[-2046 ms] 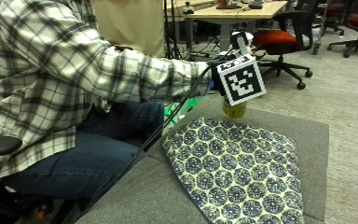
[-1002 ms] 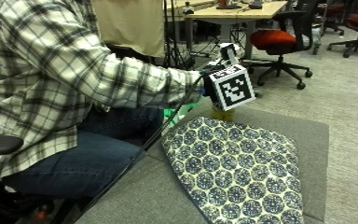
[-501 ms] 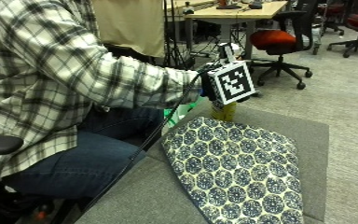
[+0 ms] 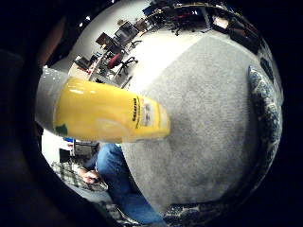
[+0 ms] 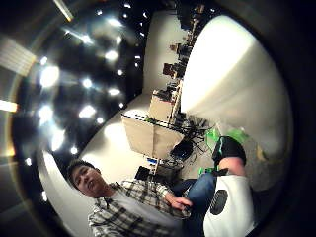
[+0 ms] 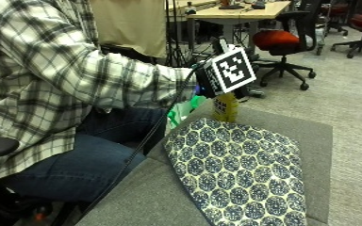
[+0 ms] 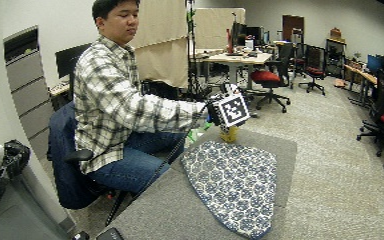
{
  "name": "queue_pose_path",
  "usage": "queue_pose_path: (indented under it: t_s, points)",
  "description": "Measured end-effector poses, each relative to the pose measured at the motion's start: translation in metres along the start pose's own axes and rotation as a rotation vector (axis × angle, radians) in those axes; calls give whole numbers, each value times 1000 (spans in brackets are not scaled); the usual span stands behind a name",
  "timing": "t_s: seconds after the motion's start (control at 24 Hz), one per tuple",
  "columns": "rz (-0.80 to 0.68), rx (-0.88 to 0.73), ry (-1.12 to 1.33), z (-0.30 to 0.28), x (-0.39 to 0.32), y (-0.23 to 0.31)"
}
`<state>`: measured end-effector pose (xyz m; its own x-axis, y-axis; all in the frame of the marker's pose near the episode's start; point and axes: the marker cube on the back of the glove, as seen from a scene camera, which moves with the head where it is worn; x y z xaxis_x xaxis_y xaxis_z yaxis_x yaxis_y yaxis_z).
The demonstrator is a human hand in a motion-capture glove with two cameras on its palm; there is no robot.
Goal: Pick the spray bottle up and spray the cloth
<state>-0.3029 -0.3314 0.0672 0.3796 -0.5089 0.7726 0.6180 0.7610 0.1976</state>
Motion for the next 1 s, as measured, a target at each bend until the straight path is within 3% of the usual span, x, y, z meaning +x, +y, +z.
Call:
queue_pose_path:
  t_s: [0.33,0.54,1.0]
  points:
    - [13,48,125,-26,-13,10]
    - [155,93,276,-59,-16,30]
    - [524,53,1050,-176,-11,127]
